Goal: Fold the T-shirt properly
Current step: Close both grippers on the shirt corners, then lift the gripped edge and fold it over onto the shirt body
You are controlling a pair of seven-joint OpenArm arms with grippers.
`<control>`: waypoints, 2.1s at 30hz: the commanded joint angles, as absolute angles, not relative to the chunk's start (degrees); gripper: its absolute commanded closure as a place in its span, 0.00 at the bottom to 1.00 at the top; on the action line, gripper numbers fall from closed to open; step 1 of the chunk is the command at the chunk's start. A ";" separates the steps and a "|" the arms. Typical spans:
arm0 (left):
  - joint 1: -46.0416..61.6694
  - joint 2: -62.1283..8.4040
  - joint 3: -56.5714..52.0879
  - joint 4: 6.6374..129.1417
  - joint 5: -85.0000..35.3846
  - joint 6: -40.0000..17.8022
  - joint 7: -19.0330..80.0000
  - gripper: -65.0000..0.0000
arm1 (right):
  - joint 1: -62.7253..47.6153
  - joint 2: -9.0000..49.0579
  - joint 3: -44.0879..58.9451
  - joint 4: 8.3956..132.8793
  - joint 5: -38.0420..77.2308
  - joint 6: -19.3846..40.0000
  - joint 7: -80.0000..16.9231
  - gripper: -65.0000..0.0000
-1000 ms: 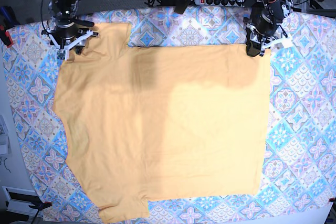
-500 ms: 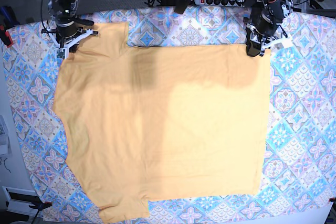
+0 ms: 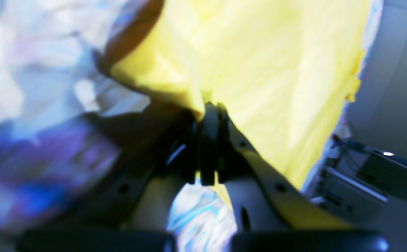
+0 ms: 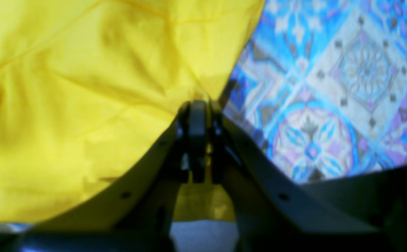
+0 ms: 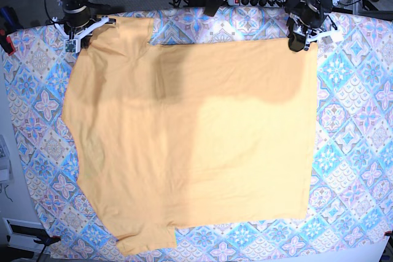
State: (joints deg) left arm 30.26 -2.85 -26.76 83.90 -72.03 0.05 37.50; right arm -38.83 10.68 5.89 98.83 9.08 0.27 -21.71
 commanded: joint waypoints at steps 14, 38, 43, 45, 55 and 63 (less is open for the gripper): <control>37.41 -4.26 -27.30 90.68 -72.04 0.04 38.81 1.00 | -46.37 11.38 7.87 101.76 8.92 0.22 -19.65 1.00; 32.92 -5.93 -29.58 101.93 -78.02 0.04 38.90 1.00 | -35.21 11.38 9.19 105.80 8.92 0.22 -18.59 1.00; 27.56 -6.90 -29.41 101.58 -77.41 0.04 38.90 1.00 | -26.68 11.38 9.19 105.45 8.92 0.22 -24.66 1.00; 25.45 -7.08 -29.41 101.58 -76.09 0.04 38.90 1.00 | -23.52 11.38 9.10 105.27 8.92 0.22 -26.33 1.00; 12.18 -7.25 -29.32 89.71 -71.87 0.04 38.90 1.00 | -9.80 11.21 8.13 92.79 8.92 0.22 -28.70 1.00; 3.65 -7.60 -29.23 80.75 -69.32 0.04 38.73 1.00 | -2.42 11.30 5.14 81.10 8.84 0.22 -25.63 1.00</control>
State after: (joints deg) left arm 4.49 -6.81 -28.99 79.75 -68.47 1.02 39.66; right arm -3.29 10.50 4.93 80.16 9.10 0.54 -26.87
